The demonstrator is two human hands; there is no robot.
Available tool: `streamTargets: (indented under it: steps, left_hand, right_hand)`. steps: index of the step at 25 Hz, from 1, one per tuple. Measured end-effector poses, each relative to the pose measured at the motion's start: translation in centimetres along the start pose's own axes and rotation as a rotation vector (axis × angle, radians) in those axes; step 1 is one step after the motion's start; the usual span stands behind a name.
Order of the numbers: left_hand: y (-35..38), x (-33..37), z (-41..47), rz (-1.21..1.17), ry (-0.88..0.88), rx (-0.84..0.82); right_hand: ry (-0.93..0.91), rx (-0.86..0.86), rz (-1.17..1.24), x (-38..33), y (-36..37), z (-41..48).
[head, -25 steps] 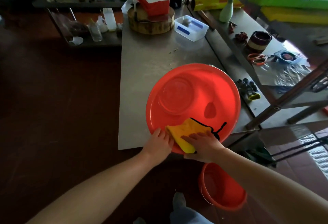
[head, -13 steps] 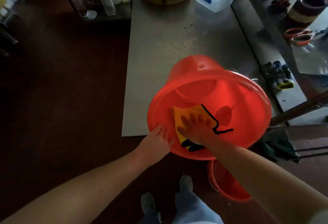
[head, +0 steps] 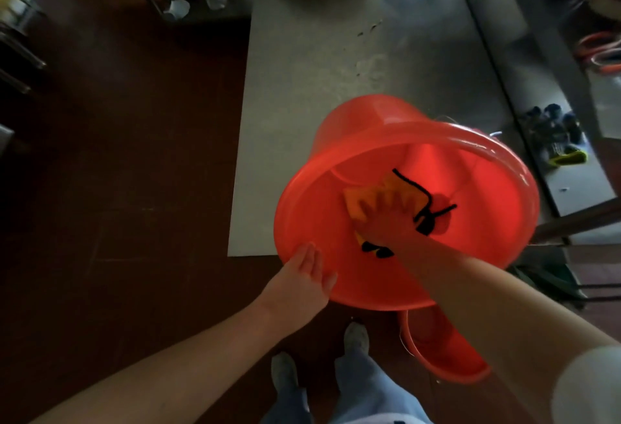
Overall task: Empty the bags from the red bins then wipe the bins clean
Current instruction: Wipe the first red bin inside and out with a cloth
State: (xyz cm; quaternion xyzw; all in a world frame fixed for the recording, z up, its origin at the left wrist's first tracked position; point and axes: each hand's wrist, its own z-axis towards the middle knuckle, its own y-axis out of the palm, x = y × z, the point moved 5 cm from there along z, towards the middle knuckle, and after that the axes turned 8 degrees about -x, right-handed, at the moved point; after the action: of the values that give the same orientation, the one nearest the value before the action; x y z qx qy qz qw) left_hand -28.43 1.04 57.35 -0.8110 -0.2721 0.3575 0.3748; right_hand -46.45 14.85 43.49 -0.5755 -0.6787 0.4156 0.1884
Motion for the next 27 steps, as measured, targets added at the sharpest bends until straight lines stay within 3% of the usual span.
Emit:
streamTargets:
  steps: [2,5,8,10,13,16,19,22,24,27]
  left_hand:
    - [-0.3,-0.5,-0.2,-0.018,0.010,0.011]
    - [-0.3,-0.3,0.1,-0.088,0.017,-0.053]
    - [-0.8,-0.1,0.1,-0.191,0.004,0.008]
    - [-0.8,-0.2,-0.2,-0.219,-0.023,-0.008]
    - [-1.1,-0.6,-0.5,-0.216,-0.081,-0.024]
    - [-2.1,-0.6,-0.1,-0.173,-0.082,-0.033]
    - [-2.0,-0.8,0.1,-0.144,-0.070,-0.028]
    - [-2.0,-1.1,0.0,-0.130,-0.038,0.008]
    - [-1.5,-1.3,-0.4,-0.167,-0.052,0.003]
    - [-0.9,-1.5,-0.8,-0.186,-0.067,-0.046]
  right_hand:
    - [0.100,-0.171,0.155,-3.8,0.0,-0.7]
    - [0.032,-0.217,0.342,-7.8,-0.4,-0.7]
    - [0.021,-0.195,0.146,-6.2,0.0,-1.4]
    - [0.024,-0.088,-0.105,-3.1,-0.9,-1.5]
    - [0.038,0.078,-0.173,1.2,-4.3,-2.2]
    - [0.061,0.002,-0.379,1.5,-4.4,-4.2]
    - [0.144,-0.183,-0.223,-2.4,-1.8,-6.0]
    - [0.109,-0.255,0.003,-6.8,-0.7,-7.7]
    - [0.073,-0.226,-0.066,-6.8,-0.8,-8.8]
    - [0.059,-0.078,-0.371,-2.9,-2.6,-9.9]
